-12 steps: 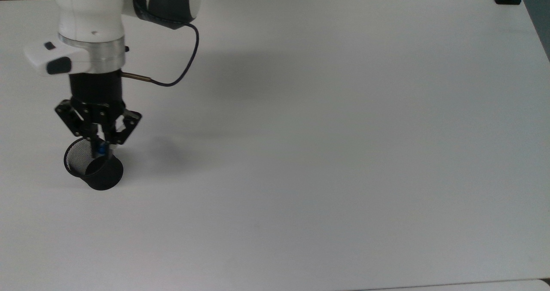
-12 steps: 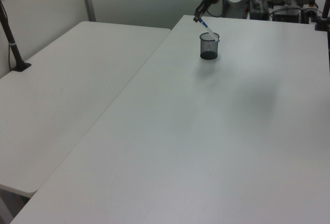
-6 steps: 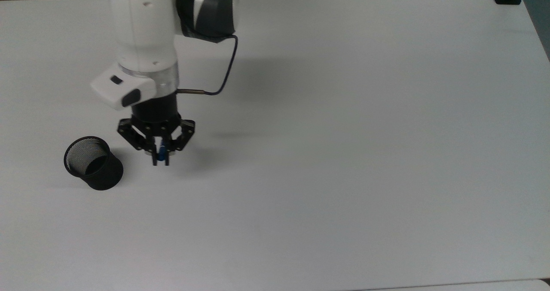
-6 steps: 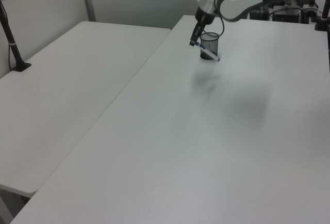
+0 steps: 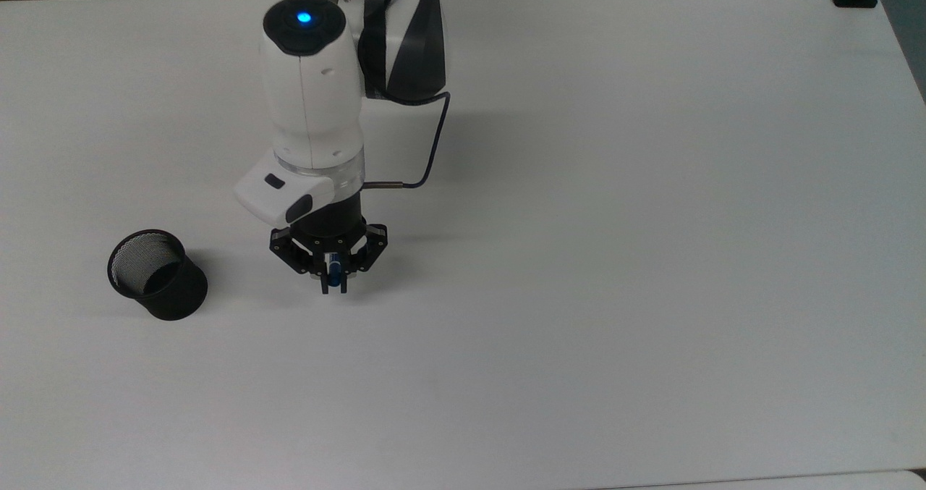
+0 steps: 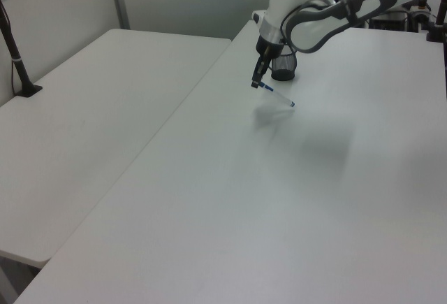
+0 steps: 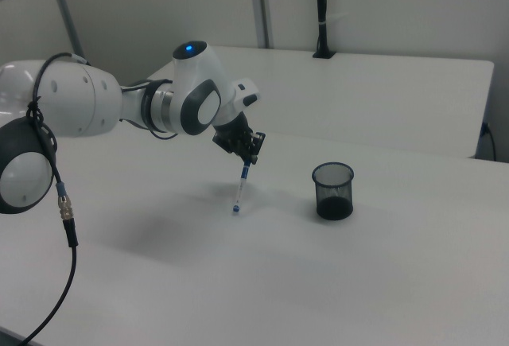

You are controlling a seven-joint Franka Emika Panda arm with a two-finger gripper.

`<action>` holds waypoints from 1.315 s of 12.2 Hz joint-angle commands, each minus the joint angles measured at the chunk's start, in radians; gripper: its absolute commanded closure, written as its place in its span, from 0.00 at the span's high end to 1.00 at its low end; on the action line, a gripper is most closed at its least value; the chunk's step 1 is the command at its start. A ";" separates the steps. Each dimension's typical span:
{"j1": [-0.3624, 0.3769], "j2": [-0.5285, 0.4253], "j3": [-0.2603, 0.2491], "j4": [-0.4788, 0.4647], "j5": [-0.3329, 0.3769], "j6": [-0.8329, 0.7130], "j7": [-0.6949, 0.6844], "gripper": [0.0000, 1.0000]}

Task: Remove the marker
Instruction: 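Carry the marker away from the cup and lower it to the table, then open the gripper, release the marker, and raise the arm away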

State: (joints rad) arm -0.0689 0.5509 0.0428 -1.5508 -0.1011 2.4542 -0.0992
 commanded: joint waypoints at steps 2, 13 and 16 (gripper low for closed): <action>0.017 0.030 -0.020 0.008 -0.012 0.003 0.021 0.55; 0.106 -0.334 -0.018 -0.003 0.001 -0.608 0.042 1.00; 0.123 -0.440 -0.023 -0.023 0.006 -0.765 0.052 1.00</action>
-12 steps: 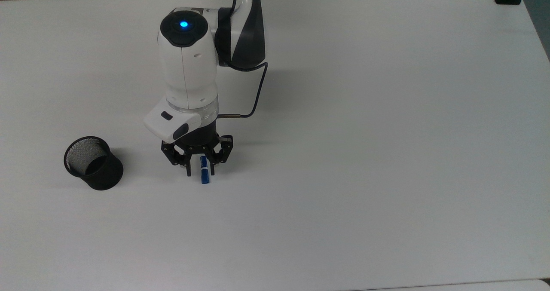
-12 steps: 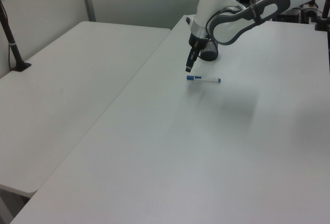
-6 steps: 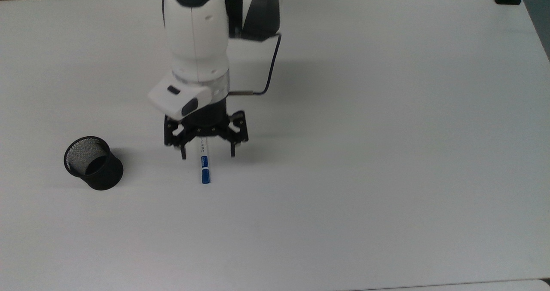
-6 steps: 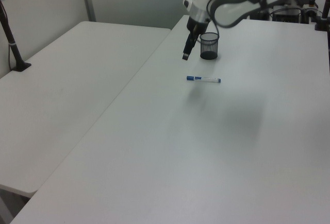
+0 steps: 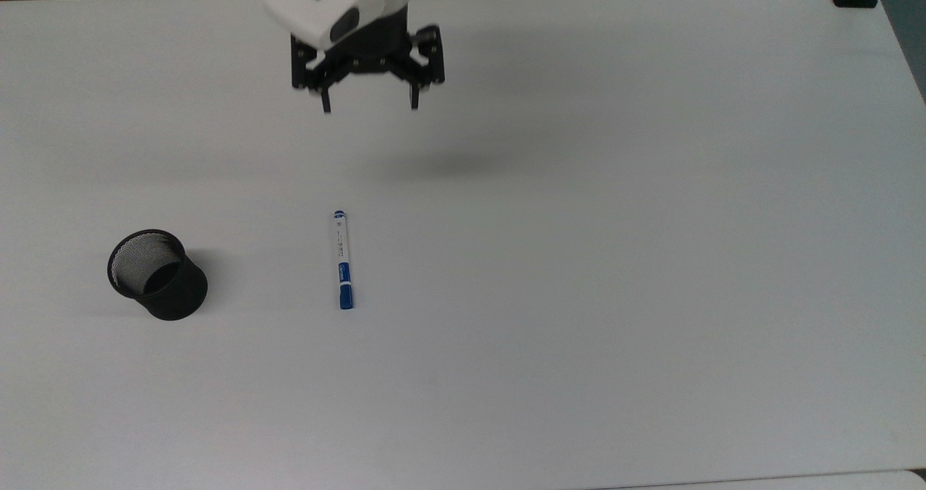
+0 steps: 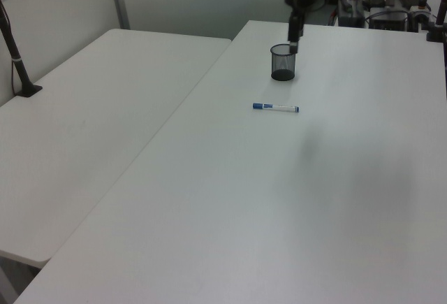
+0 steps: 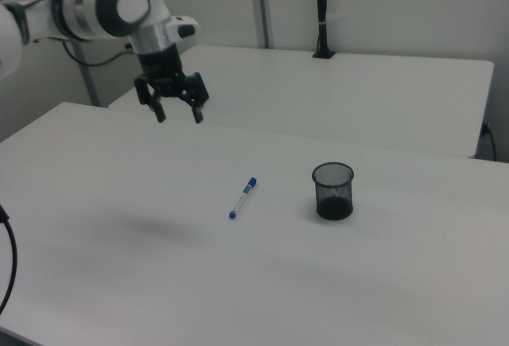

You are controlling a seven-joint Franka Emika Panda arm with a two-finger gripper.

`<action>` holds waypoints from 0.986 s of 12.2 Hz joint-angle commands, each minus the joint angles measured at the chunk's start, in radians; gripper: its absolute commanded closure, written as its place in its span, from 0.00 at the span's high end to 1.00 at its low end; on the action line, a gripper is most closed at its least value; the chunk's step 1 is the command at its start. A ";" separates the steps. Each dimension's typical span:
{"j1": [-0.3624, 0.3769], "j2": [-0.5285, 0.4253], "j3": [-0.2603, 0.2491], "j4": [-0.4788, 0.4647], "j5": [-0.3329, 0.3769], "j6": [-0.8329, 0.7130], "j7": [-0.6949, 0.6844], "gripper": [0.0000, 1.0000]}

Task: Remove the marker
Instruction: 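Open the gripper, release the marker, and raise the arm away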

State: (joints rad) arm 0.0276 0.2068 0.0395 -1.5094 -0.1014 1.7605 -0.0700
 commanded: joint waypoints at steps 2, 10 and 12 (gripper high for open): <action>0.031 -0.185 -0.021 -0.121 0.009 -0.125 0.059 1.00; 0.074 -0.224 -0.075 -0.163 0.009 -0.111 0.118 1.00; 0.072 -0.218 -0.075 -0.161 0.011 -0.110 0.118 1.00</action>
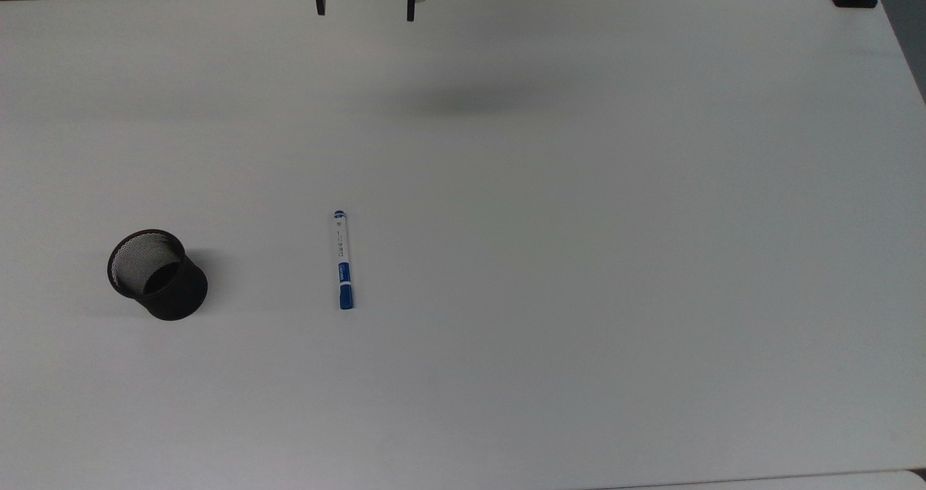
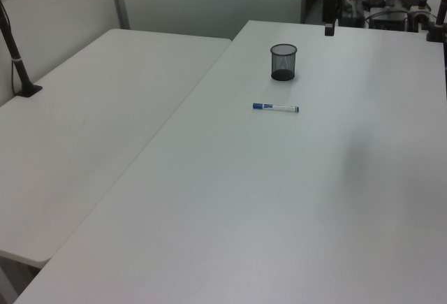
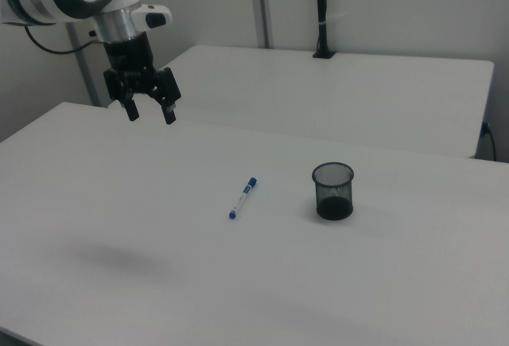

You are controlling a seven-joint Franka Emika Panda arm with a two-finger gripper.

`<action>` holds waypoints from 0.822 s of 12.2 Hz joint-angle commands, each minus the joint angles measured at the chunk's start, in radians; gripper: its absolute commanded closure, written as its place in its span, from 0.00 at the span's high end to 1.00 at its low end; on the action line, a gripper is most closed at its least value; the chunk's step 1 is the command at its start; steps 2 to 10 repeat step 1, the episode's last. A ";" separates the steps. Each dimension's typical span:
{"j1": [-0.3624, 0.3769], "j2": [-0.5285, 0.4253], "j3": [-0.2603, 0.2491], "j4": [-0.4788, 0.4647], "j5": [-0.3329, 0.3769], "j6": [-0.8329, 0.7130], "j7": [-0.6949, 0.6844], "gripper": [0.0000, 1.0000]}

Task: Remove the marker
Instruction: 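Open the gripper, release the marker, and raise the arm away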

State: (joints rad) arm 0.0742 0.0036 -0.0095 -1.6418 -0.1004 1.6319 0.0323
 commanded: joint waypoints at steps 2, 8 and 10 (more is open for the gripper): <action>0.024 -0.011 -0.024 -0.026 0.010 0.019 0.015 1.00; 0.024 -0.011 -0.024 -0.026 0.010 0.019 0.015 1.00; 0.024 -0.011 -0.024 -0.026 0.010 0.019 0.015 1.00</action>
